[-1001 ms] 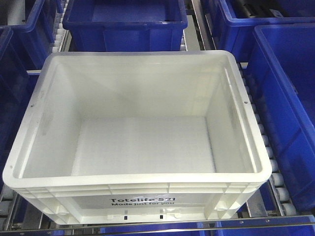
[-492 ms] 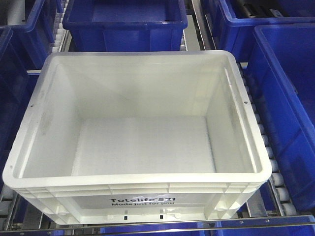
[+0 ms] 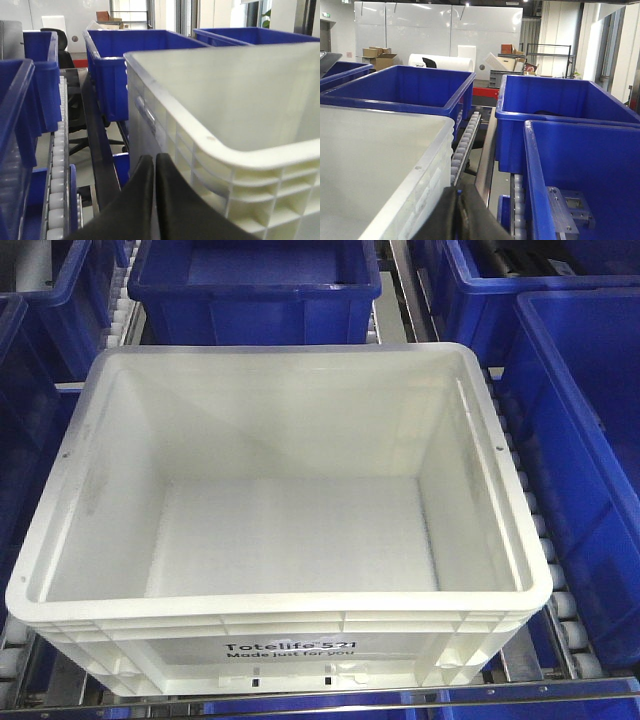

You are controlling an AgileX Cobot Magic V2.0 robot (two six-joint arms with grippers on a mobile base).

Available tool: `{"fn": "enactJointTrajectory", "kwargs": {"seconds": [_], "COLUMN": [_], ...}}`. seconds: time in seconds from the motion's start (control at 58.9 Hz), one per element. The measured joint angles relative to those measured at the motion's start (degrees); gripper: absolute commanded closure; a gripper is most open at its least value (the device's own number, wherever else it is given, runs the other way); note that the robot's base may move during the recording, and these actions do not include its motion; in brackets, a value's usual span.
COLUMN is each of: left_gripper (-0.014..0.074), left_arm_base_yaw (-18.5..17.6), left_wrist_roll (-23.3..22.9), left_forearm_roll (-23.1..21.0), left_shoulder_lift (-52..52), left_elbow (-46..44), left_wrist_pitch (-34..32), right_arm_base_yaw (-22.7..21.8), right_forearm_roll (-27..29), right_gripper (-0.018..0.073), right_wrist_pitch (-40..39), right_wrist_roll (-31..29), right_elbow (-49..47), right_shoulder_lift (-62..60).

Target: Move bin from left to right shelf

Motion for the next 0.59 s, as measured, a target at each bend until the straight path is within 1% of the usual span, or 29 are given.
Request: {"fn": "enactJointTrajectory", "kwargs": {"seconds": [0.034,0.594], "left_gripper": [0.0603,0.0603], "left_arm_base_yaw": [0.00,0.00], "left_wrist_roll": [-0.13,-0.41], "left_forearm_roll": [0.00,0.00], "left_shoulder_lift": [-0.12,-0.12], "left_elbow": [0.23,0.22], "left_wrist_pitch": [-0.76,-0.70], "right_arm_base_yaw": [0.00,0.00], "right_forearm_roll": [0.00,0.00], "right_gripper": [0.0567,0.0567], "right_wrist_pitch": [0.07,0.07], "right_wrist_roll": [0.00,0.00], "right_elbow": [0.02,0.02], "right_shoulder_lift": [0.00,0.00]}}
